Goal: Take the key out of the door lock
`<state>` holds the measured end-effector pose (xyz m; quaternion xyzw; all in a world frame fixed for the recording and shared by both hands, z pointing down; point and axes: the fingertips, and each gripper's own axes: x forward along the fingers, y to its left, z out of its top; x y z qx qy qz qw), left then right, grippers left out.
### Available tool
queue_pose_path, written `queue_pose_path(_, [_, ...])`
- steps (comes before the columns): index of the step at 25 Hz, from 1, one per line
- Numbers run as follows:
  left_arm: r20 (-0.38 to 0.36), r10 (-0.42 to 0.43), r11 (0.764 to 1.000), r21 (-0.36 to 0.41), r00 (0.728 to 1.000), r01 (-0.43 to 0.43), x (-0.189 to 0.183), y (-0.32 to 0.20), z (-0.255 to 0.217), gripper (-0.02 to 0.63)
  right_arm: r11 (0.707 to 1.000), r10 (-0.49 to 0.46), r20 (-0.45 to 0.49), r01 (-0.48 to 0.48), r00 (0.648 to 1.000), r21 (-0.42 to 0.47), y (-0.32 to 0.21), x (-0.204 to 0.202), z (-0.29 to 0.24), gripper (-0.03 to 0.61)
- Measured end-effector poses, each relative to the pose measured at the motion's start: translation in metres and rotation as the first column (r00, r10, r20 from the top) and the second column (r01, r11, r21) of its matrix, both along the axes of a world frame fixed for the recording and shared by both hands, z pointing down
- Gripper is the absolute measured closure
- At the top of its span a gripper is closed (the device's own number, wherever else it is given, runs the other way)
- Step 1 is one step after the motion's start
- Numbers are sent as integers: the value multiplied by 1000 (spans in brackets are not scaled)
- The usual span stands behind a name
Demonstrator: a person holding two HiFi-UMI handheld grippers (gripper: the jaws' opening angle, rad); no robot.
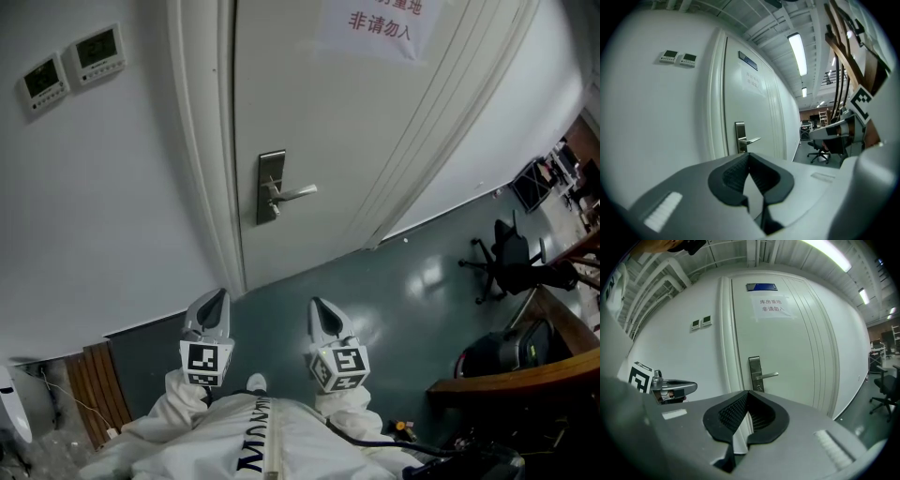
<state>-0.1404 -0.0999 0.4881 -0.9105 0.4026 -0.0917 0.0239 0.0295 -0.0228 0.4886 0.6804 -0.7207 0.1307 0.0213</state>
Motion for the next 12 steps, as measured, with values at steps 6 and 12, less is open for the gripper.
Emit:
queue_pose_path(6, [-7, 7, 1000, -8, 1000, -7, -9, -15, 5, 614, 1000, 6, -19, -7, 1000, -21, -11, -8, 1, 578])
queue_pose_path(12, [-20, 26, 1000, -17, 999, -26, 0, -17, 8, 614, 999, -1, -36, 0, 999, -48, -15, -6, 1, 578])
